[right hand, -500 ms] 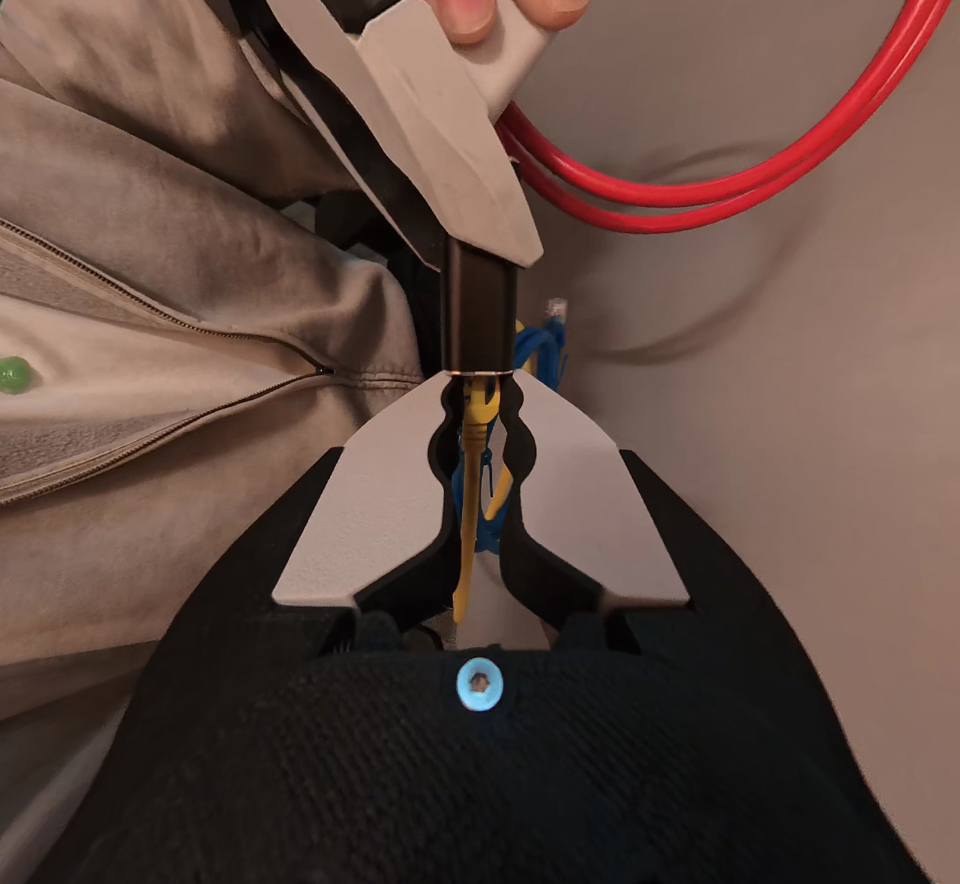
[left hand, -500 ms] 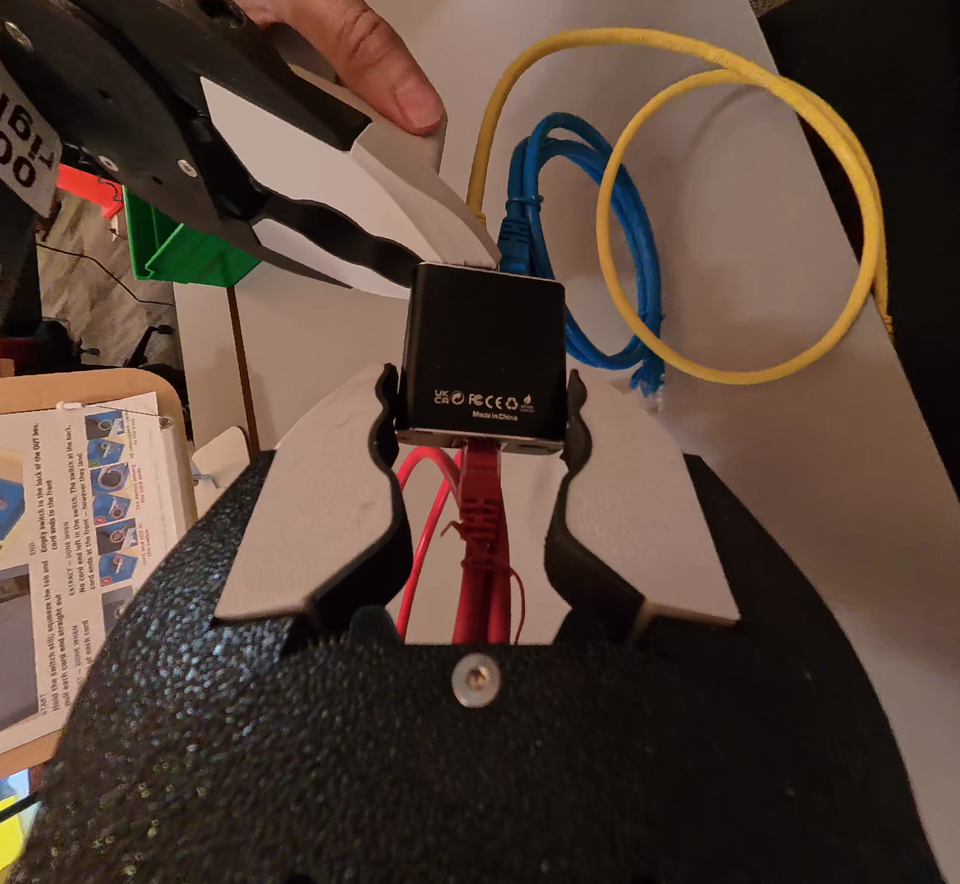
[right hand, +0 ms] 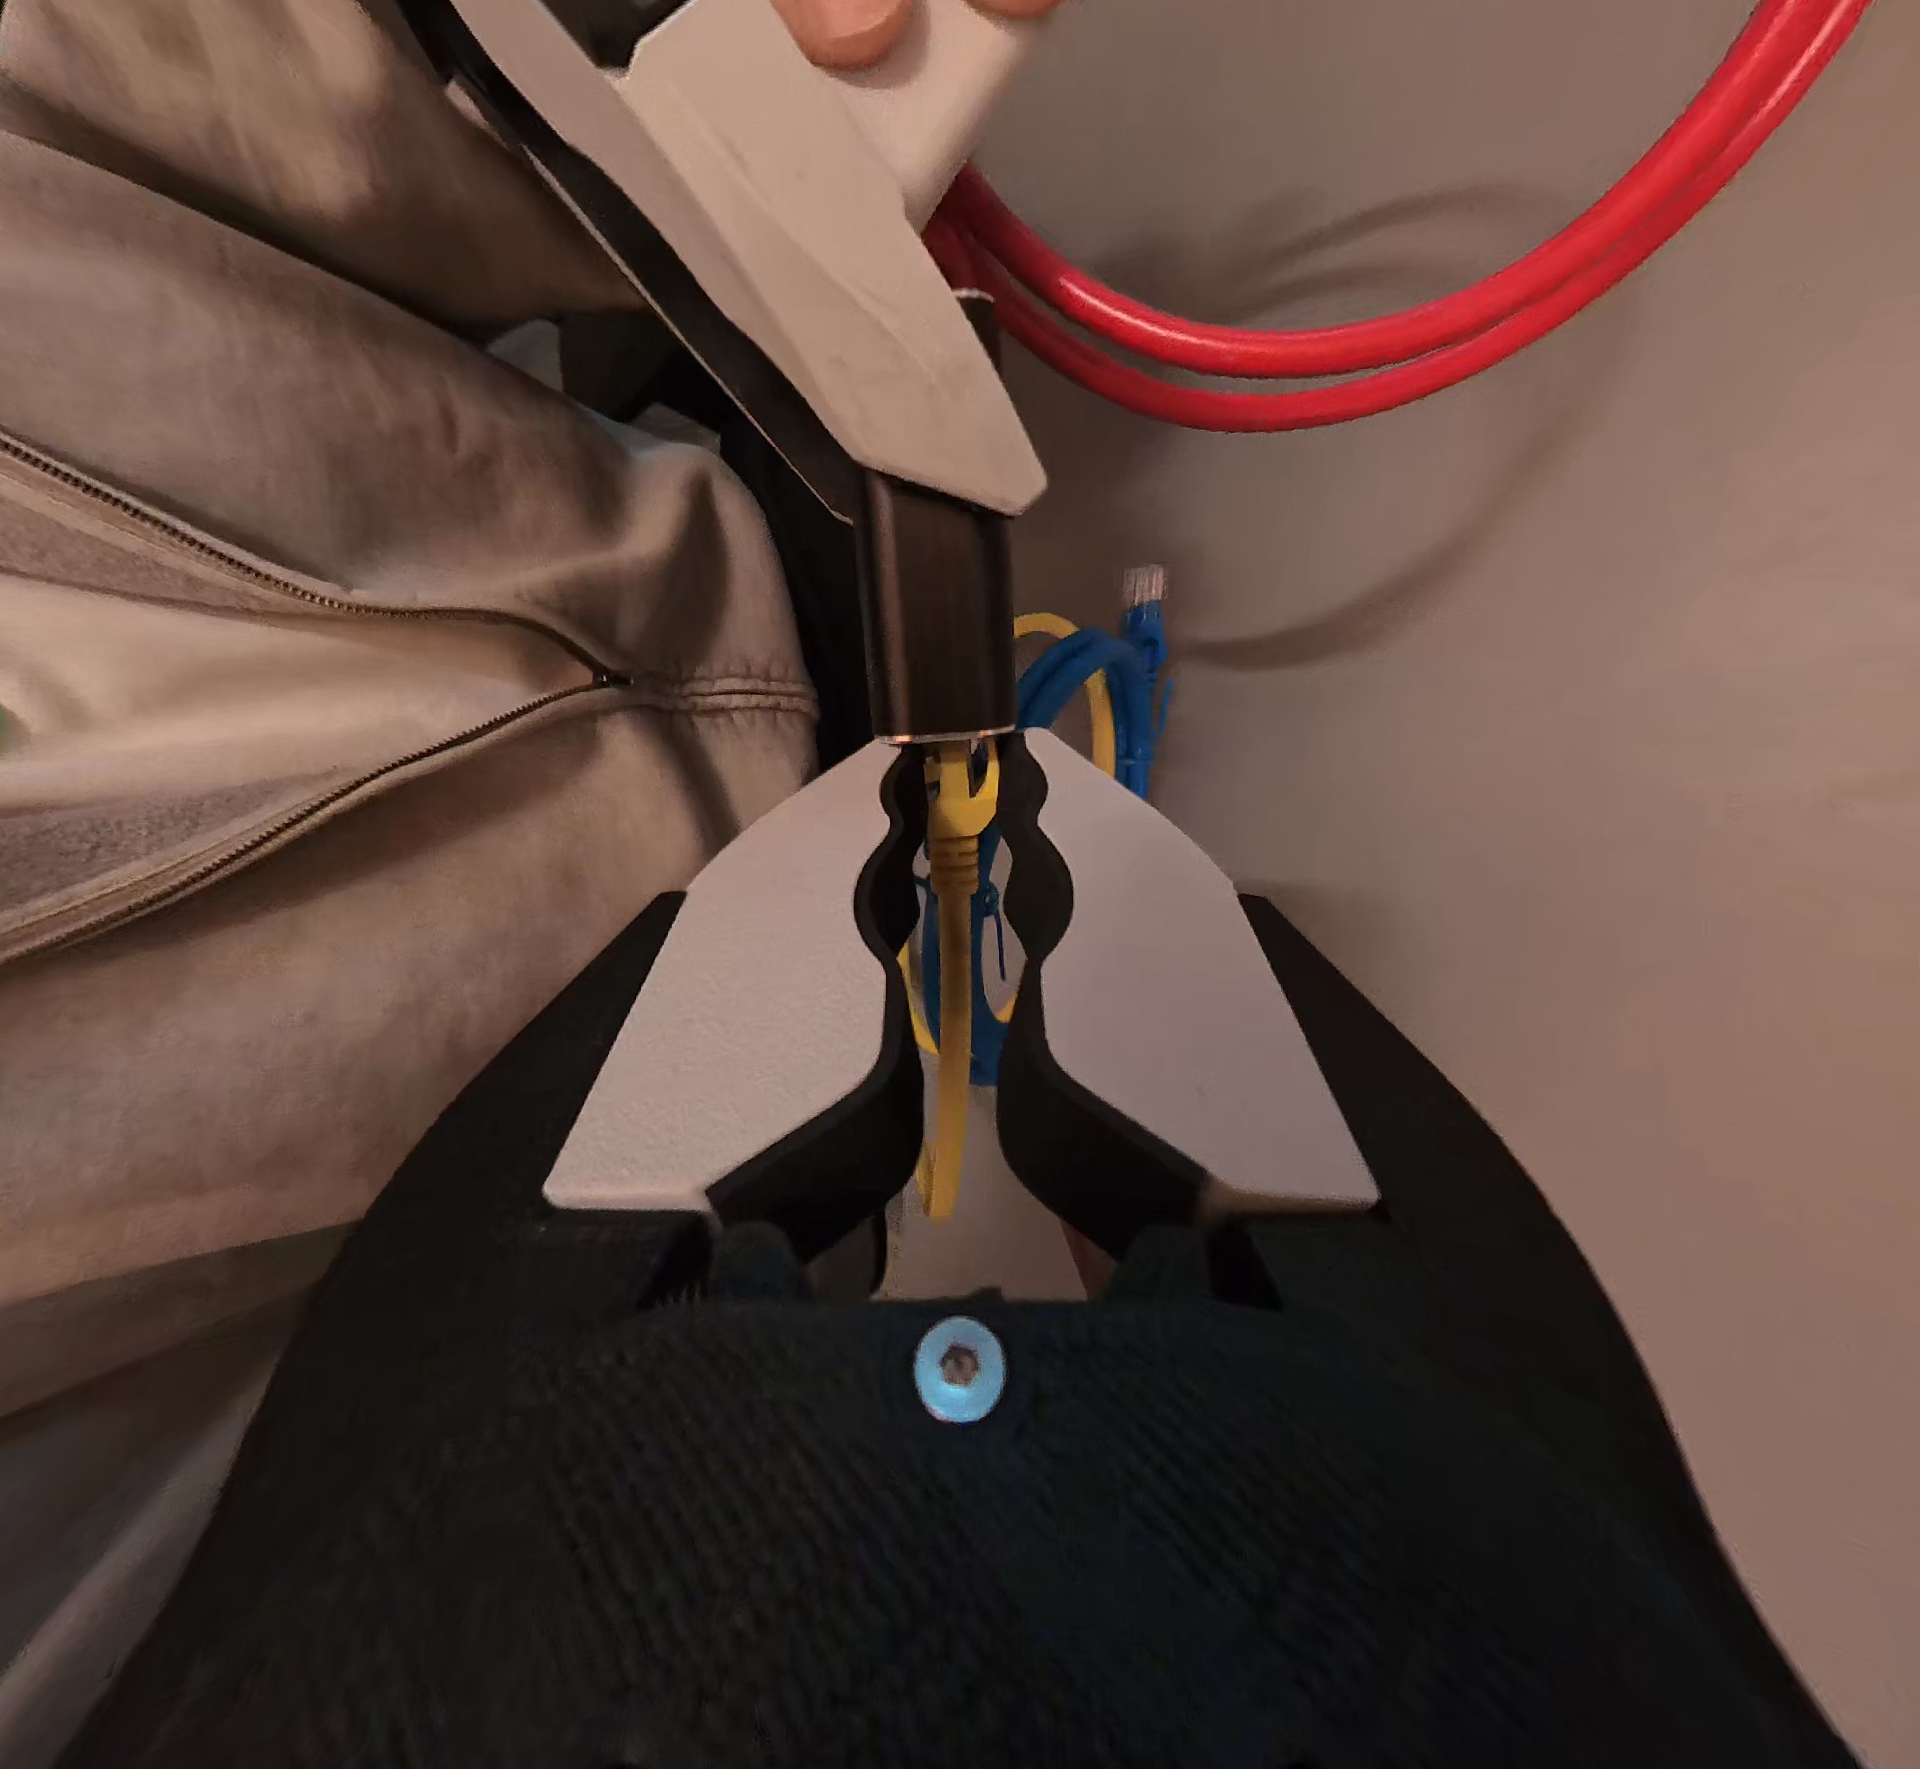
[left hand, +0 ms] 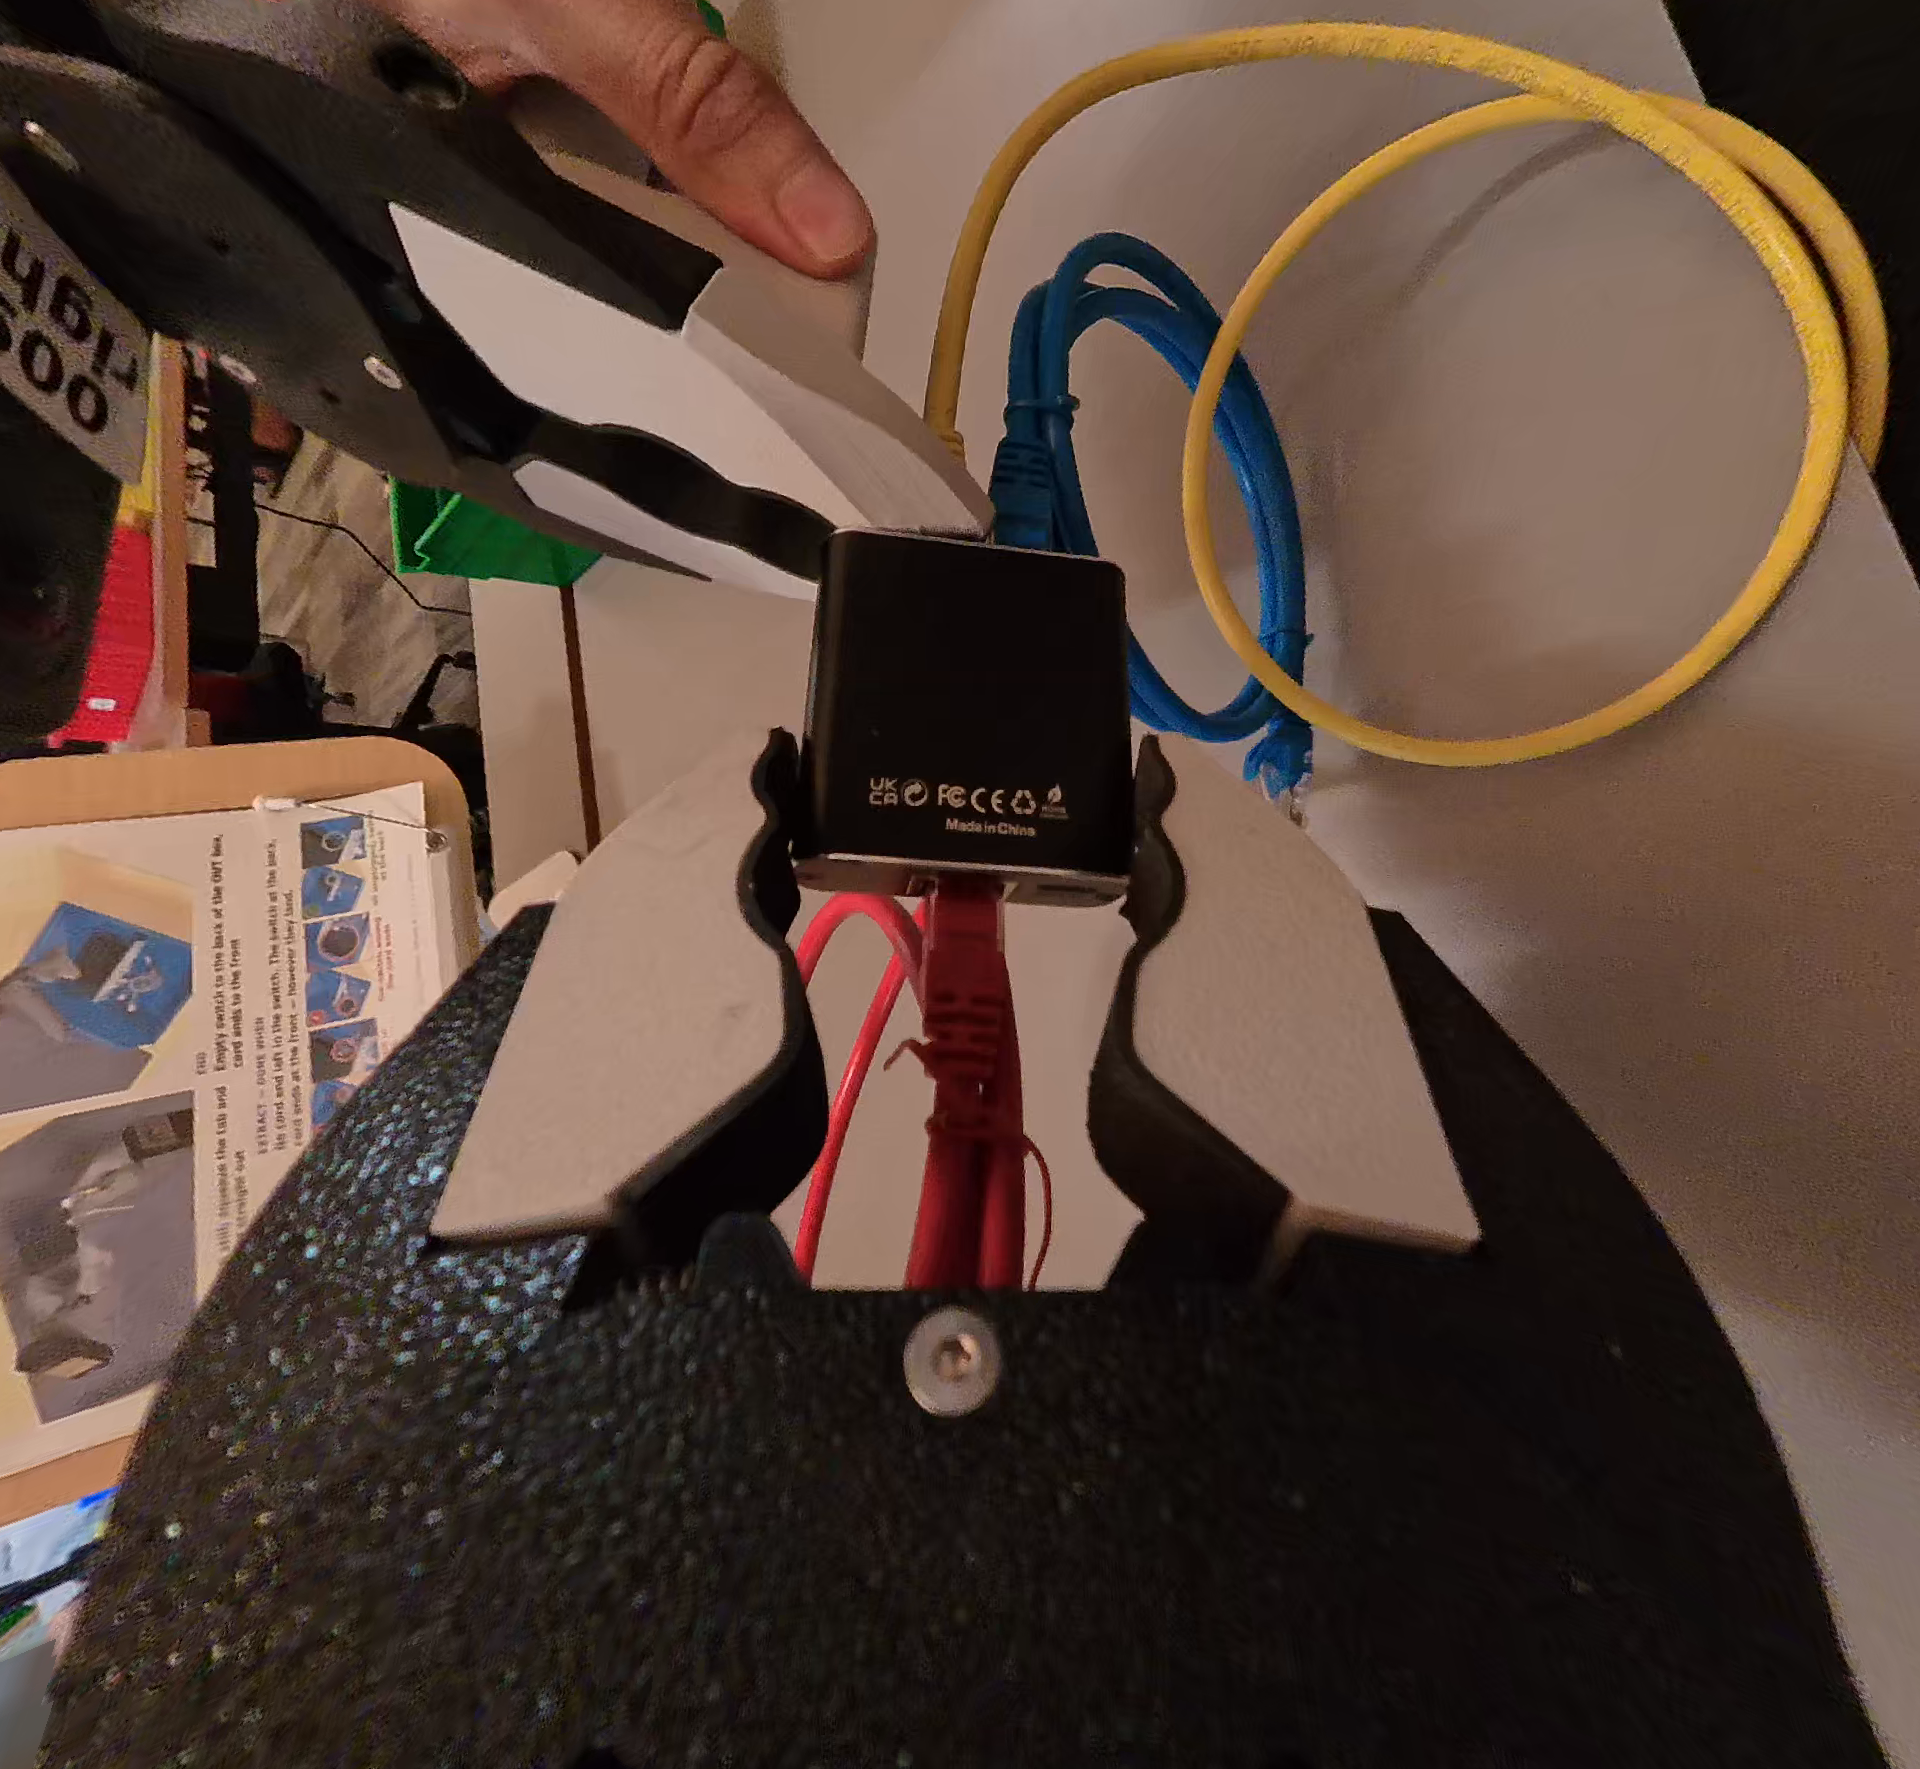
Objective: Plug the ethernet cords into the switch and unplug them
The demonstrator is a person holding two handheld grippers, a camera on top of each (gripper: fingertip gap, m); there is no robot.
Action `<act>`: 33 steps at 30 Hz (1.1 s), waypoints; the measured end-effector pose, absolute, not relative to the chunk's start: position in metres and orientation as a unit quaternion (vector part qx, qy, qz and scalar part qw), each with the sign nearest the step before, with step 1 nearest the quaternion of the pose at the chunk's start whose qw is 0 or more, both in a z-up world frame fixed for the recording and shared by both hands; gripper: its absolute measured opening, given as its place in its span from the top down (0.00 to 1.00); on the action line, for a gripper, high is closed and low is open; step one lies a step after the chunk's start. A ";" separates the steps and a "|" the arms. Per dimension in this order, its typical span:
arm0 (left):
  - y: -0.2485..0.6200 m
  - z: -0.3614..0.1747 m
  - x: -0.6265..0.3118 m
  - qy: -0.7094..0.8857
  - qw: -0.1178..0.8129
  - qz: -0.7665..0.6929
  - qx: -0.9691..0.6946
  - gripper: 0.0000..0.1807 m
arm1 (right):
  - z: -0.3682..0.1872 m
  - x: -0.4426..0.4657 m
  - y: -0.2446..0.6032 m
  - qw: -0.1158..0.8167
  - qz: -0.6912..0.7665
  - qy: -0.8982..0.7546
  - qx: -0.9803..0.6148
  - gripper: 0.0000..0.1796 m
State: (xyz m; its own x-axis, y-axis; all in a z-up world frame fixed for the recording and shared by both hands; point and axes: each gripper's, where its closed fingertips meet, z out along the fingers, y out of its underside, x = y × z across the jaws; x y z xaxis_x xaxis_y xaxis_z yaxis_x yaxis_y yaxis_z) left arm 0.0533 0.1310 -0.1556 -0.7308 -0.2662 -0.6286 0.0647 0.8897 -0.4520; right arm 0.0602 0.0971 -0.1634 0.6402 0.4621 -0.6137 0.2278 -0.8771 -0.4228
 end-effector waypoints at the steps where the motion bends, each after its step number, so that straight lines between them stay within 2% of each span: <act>1: 0.130 -0.154 0.053 0.901 0.366 -0.228 -0.052 0.66 | -0.162 0.060 0.096 0.151 0.375 -0.200 -0.892 0.92; 18: 0.155 -0.180 0.090 0.891 0.386 -0.220 -0.096 0.66 | -0.190 0.105 0.125 0.120 0.372 -0.226 -0.892 0.92; 23: 0.174 -0.183 0.104 0.883 0.337 -0.305 -0.120 0.66 | -0.187 0.116 0.141 0.114 0.411 -0.204 -0.881 0.92; 28: 0.176 -0.169 0.111 0.880 0.393 -0.244 -0.108 0.66 | -0.178 0.127 0.147 0.116 0.400 -0.193 -0.889 0.92; 33: 0.156 -0.172 0.088 0.868 0.379 -0.304 -0.097 0.66 | -0.178 0.100 0.125 0.134 0.389 -0.174 -0.895 0.92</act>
State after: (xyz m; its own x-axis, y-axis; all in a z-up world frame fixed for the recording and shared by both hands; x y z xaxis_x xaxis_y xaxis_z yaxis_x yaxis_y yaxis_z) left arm 0.0882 0.1564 -0.1723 -0.6936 -0.3994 -0.5995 0.0625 0.7958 -0.6024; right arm 0.0999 0.1253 -0.1777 0.6373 0.4161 -0.6486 0.2074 -0.9032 -0.3757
